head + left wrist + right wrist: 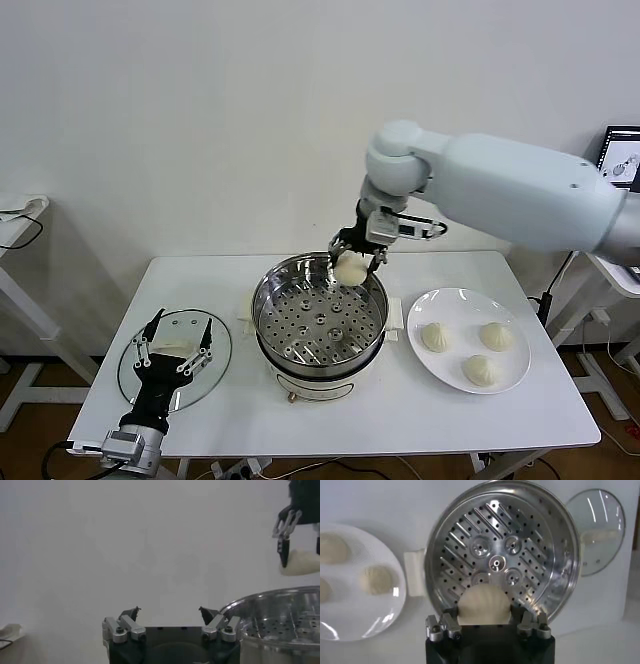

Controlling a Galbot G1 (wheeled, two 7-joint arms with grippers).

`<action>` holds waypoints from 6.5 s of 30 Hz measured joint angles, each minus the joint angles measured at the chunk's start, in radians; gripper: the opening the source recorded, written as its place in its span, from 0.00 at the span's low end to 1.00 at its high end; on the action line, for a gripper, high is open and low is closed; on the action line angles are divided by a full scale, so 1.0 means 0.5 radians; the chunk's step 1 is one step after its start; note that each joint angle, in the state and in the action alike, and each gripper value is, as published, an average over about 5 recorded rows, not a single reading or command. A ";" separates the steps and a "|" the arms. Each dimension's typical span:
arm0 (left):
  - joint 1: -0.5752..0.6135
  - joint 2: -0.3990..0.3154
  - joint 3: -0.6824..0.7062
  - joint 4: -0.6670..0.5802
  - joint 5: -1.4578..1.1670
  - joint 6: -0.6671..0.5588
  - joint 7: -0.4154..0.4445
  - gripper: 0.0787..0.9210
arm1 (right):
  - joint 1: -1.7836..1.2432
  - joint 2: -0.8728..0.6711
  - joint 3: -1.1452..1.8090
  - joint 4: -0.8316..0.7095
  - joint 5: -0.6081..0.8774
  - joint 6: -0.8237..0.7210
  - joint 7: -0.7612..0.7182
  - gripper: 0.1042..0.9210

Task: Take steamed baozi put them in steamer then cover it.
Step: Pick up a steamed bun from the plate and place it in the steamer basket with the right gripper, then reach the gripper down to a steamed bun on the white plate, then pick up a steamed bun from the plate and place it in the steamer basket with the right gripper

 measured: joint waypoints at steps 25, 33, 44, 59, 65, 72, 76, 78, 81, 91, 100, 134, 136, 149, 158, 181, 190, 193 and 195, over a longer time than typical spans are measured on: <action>0.025 0.002 0.000 -0.011 0.001 -0.020 0.000 0.88 | -0.436 0.309 0.260 -0.489 -0.368 0.068 0.037 0.73; 0.021 0.005 0.001 -0.009 0.000 -0.021 0.001 0.88 | -0.486 0.330 0.299 -0.532 -0.412 0.064 0.042 0.79; 0.029 0.004 0.007 -0.029 -0.002 -0.008 0.001 0.88 | -0.405 0.203 0.289 -0.408 -0.232 -0.029 0.008 0.88; 0.063 0.004 0.048 -0.061 0.028 -0.012 -0.001 0.88 | 0.007 -0.552 0.081 0.085 0.425 -0.589 -0.107 0.88; 0.077 -0.005 0.080 -0.076 0.050 -0.023 -0.005 0.88 | -0.081 -0.867 0.081 0.182 0.516 -0.897 -0.068 0.88; 0.081 -0.008 0.099 -0.090 0.068 -0.035 -0.007 0.88 | -0.308 -1.057 0.185 0.205 0.484 -1.206 -0.035 0.88; 0.089 -0.010 0.113 -0.082 0.082 -0.050 -0.008 0.88 | -0.473 -1.087 0.283 0.179 0.417 -1.350 -0.010 0.88; 0.093 -0.011 0.119 -0.075 0.087 -0.057 -0.008 0.88 | -0.558 -1.086 0.334 0.158 0.378 -1.413 0.005 0.88; 0.094 -0.011 0.124 -0.067 0.089 -0.063 -0.008 0.88 | -0.674 -1.071 0.400 0.121 0.330 -1.497 0.027 0.88; 0.088 -0.008 0.129 -0.059 0.092 -0.068 -0.008 0.88 | -0.974 -0.977 0.593 -0.018 0.214 -1.660 0.097 0.88; 0.077 -0.011 0.131 -0.036 0.094 -0.072 -0.006 0.88 | -1.154 -0.865 0.749 -0.162 0.148 -1.715 0.159 0.88; 0.056 -0.013 0.122 0.004 0.094 -0.070 -0.010 0.88 | -1.344 -0.656 0.931 -0.397 0.021 -1.719 0.195 0.83; 0.053 -0.014 0.123 0.007 0.094 -0.070 -0.010 0.88 | -1.347 -0.655 0.933 -0.402 0.018 -1.718 0.192 0.79; 0.038 -0.016 0.122 0.014 0.092 -0.067 -0.016 0.88 | -1.349 -0.676 0.949 -0.389 0.032 -1.714 0.167 0.72; 0.037 -0.019 0.134 0.008 0.093 -0.065 -0.024 0.88 | -1.224 -0.818 0.843 -0.267 0.157 -1.746 0.135 0.71; 0.053 0.003 0.132 -0.040 0.092 -0.066 -0.034 0.88 | -0.053 -1.248 -0.017 0.504 0.886 -2.078 0.090 0.71; 0.074 0.003 0.117 -0.089 0.091 -0.068 -0.038 0.88 | 0.326 -0.973 -0.233 0.650 1.196 -2.313 0.163 0.71; 0.077 0.003 0.104 -0.101 0.091 -0.069 -0.038 0.88 | 0.386 -0.824 -0.269 0.650 1.280 -2.378 0.186 0.71; 0.078 0.004 0.093 -0.105 0.091 -0.071 -0.038 0.88 | 0.411 -0.720 -0.287 0.637 1.324 -2.413 0.199 0.71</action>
